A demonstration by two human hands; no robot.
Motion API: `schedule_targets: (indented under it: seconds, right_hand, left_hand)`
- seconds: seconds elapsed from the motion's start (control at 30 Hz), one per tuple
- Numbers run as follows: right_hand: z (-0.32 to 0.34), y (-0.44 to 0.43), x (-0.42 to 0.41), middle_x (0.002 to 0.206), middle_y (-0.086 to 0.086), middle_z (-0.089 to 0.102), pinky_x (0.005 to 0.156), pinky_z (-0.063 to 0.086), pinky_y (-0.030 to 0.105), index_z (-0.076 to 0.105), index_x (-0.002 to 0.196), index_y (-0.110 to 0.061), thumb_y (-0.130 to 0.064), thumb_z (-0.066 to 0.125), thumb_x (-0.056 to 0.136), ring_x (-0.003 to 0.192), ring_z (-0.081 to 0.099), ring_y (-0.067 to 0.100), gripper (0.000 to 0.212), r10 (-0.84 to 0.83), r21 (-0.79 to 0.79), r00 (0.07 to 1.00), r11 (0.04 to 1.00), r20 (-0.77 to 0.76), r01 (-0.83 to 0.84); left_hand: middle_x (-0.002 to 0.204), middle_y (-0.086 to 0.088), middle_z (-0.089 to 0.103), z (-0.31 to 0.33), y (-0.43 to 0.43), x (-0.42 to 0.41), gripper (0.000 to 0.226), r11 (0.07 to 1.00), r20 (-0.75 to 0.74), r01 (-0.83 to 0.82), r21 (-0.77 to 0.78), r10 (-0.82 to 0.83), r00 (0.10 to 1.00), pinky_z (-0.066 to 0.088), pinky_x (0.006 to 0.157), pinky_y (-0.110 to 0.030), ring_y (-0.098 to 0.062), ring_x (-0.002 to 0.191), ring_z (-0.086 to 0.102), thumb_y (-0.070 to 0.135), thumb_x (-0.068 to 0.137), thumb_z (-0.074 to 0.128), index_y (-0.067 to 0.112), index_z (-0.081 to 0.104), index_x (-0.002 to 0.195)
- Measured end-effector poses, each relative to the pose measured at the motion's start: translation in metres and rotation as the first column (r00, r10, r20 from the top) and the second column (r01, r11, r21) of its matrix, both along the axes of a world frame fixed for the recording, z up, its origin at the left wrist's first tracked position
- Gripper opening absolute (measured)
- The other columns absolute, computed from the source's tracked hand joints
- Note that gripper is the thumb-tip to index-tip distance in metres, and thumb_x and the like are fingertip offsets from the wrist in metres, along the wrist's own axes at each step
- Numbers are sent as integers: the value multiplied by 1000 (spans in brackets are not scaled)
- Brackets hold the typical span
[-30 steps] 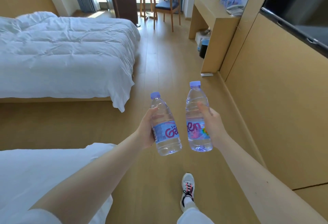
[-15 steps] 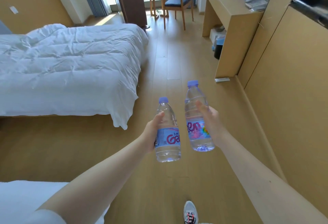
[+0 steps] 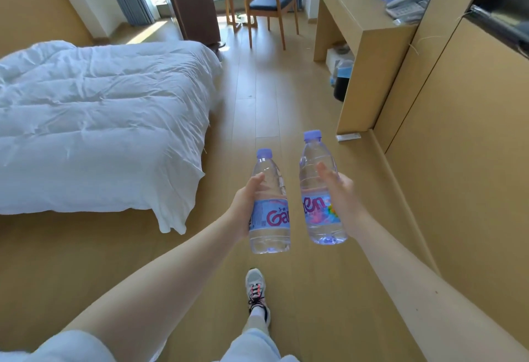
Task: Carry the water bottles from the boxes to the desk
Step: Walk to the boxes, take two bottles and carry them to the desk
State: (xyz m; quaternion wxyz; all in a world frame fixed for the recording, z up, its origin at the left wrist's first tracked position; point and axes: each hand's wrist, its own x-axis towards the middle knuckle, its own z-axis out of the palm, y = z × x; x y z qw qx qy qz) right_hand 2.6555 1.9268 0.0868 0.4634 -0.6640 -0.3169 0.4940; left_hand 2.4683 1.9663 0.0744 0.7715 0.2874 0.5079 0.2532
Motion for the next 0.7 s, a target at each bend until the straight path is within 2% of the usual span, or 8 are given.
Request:
schedule_targets:
  seconds: [0.1,0.23,0.33,0.4,0.47,0.5,0.6,0.7]
  right_hand:
    - [-3,34,8,99,0,62,78,42,31,64,109,-8,-80,62,53,88,55,16,91,-26,11,999,1000,22,26]
    - [-5,92,15,116,1,63,79,42,30,63,115,-12,-60,61,81,106,57,17,59,-78,-4,996,997,40,79]
    - [4,144,14,108,6,62,76,41,30,57,124,-1,-57,60,84,94,53,16,68,-81,6,994,997,70,81]
    - [14,178,9,118,21,61,85,46,38,53,127,2,-56,59,85,99,58,26,71,-97,11,992,995,76,96]
    - [22,209,1,132,21,54,101,42,49,53,128,1,-55,58,87,120,53,38,70,-117,7,990,993,81,116]
    - [25,224,-2,133,21,52,100,42,50,54,127,1,-56,58,87,123,49,39,70,-121,14,990,993,77,121]
    - [29,261,-10,126,19,59,82,46,35,62,119,-6,-74,62,69,107,61,31,84,-118,19,991,993,60,118]
    - [27,290,-13,121,13,64,80,46,34,65,114,-11,-82,59,50,104,62,25,96,-133,1,989,991,57,133]
  left_hand:
    - [98,-17,65,-4,44,7,56,1000,33,19,6,-19,999,59,62,-34,-28,73,68,52,88,49,6,53,120]
    - [89,-14,67,-5,109,14,47,998,63,66,6,-66,996,58,57,-31,-25,64,69,49,91,47,7,55,112]
    - [86,-14,68,1,161,16,43,996,66,80,39,-82,994,57,55,-30,-25,62,69,46,92,47,7,55,109]
    - [86,-14,68,5,196,14,42,997,92,70,42,-74,993,57,55,-30,-25,63,69,44,92,48,7,56,109]
    - [88,-15,69,7,229,10,45,995,125,88,46,-94,988,57,56,-31,-25,64,69,46,91,46,7,58,109]
    - [88,-15,68,8,244,7,46,993,133,104,53,-110,985,57,56,-31,-25,64,69,47,91,46,7,58,109]
    - [86,-13,70,11,283,0,46,987,129,144,74,-153,980,57,55,-30,-23,64,70,50,92,44,9,60,105]
    - [88,-13,70,8,313,-4,47,985,122,153,80,-162,979,57,55,-30,-23,65,70,51,91,46,9,60,108]
